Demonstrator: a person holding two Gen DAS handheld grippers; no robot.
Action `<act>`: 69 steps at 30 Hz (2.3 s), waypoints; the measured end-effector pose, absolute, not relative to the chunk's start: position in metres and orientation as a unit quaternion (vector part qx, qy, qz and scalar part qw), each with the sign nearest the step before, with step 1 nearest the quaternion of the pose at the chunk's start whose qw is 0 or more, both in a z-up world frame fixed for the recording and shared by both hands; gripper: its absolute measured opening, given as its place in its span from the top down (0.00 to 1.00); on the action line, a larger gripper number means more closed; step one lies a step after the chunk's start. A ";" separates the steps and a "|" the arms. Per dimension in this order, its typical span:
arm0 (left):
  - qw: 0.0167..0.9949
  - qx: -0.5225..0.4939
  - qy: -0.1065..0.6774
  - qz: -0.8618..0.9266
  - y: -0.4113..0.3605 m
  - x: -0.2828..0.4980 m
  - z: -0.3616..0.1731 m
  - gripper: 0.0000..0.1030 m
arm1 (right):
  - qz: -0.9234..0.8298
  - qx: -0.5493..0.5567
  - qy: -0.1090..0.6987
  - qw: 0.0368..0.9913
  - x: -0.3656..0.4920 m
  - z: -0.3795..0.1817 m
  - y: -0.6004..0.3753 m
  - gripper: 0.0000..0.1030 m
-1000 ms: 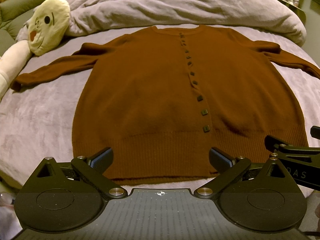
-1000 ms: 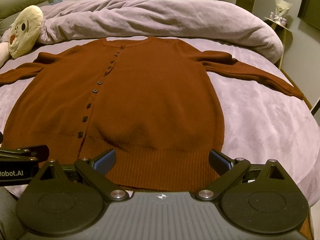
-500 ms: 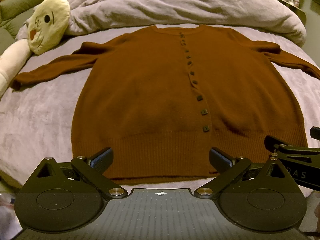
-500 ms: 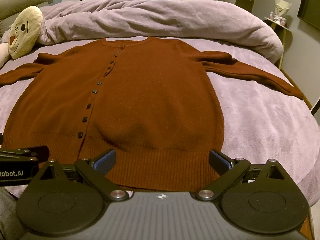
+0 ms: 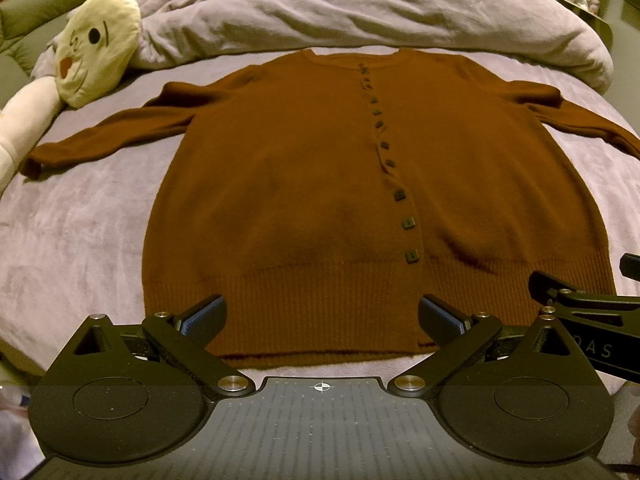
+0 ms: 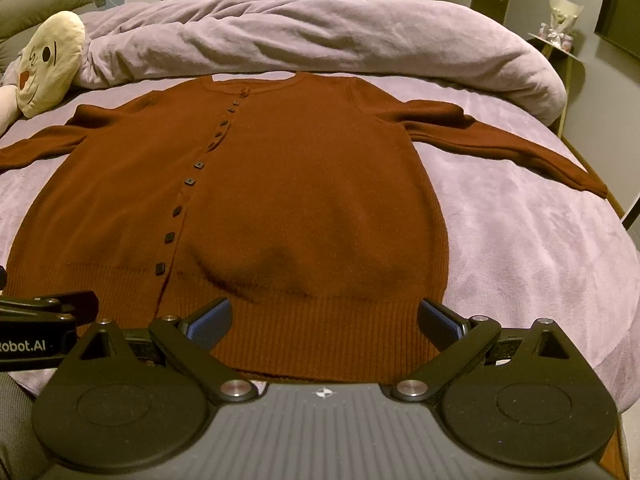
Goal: Fold small clothes
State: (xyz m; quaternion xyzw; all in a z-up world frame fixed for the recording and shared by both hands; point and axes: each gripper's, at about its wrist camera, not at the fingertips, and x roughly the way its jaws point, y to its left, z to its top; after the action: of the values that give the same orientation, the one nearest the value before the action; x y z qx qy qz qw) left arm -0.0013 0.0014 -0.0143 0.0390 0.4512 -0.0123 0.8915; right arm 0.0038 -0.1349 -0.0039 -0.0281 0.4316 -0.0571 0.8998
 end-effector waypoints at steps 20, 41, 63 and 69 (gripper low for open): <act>0.890 0.036 0.455 -0.013 0.002 0.001 -0.013 0.00 | -0.054 -0.027 0.434 0.899 0.008 -0.004 -0.135 0.04; 0.885 0.035 0.464 -0.011 0.001 0.008 -0.015 0.00 | -0.040 -0.022 0.427 0.903 0.009 -0.007 -0.136 0.04; 0.872 0.020 0.489 -0.015 -0.002 0.042 -0.028 0.00 | 0.011 0.103 0.379 0.920 0.037 -0.003 -0.209 0.04; 0.870 0.033 0.492 -0.004 -0.005 0.060 -0.030 0.00 | -0.033 0.091 0.379 0.920 0.059 -0.005 -0.238 0.04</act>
State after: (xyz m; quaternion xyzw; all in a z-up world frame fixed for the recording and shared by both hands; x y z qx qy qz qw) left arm 0.0603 -0.0053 -0.0305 0.0328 0.4915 -0.0039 0.8702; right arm 0.0593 -0.2381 -0.0047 0.0913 0.3794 -0.0327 0.9201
